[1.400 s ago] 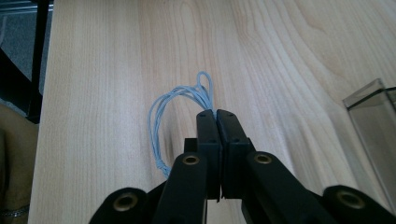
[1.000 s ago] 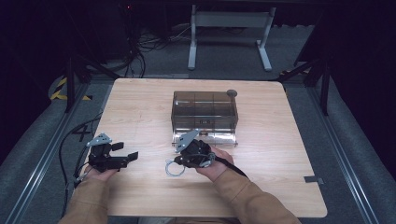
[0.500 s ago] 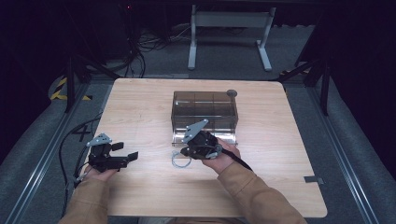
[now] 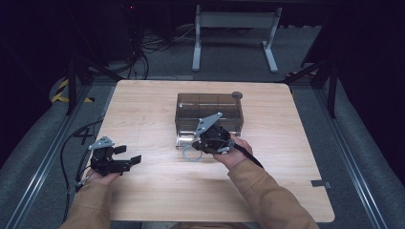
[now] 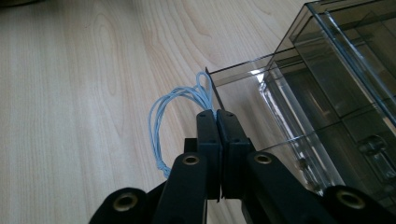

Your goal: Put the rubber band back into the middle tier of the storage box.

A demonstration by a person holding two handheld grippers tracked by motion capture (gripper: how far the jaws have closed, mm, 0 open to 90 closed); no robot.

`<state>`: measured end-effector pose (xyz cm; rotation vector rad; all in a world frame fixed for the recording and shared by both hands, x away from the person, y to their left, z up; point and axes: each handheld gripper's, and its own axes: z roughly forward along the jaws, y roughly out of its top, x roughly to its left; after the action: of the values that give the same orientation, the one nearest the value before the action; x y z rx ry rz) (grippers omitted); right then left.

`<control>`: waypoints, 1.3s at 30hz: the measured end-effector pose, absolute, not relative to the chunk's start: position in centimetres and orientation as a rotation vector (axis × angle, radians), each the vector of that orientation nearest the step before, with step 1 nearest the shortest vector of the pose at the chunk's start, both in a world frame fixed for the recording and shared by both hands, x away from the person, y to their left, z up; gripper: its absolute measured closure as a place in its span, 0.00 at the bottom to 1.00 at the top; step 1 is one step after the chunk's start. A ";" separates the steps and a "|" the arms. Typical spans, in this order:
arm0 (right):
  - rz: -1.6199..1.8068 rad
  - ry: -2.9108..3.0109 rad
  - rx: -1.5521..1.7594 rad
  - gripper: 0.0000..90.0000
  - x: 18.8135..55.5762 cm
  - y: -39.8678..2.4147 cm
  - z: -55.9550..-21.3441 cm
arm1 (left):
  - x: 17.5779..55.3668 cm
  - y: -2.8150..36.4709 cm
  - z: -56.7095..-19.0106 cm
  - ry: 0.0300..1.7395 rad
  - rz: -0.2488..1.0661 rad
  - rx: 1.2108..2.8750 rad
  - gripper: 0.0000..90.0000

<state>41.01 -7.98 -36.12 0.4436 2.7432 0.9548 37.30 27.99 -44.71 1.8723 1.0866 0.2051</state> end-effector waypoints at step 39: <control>0.852 2.681 0.585 0.99 45.2 -11.1 -35.4 | 37.3 28.0 -44.7 1.087 0.200 1.877 0.16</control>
<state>45.19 -11.15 -35.38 0.5853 2.6809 0.8524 37.34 27.99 -44.74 1.8767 1.0867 0.1998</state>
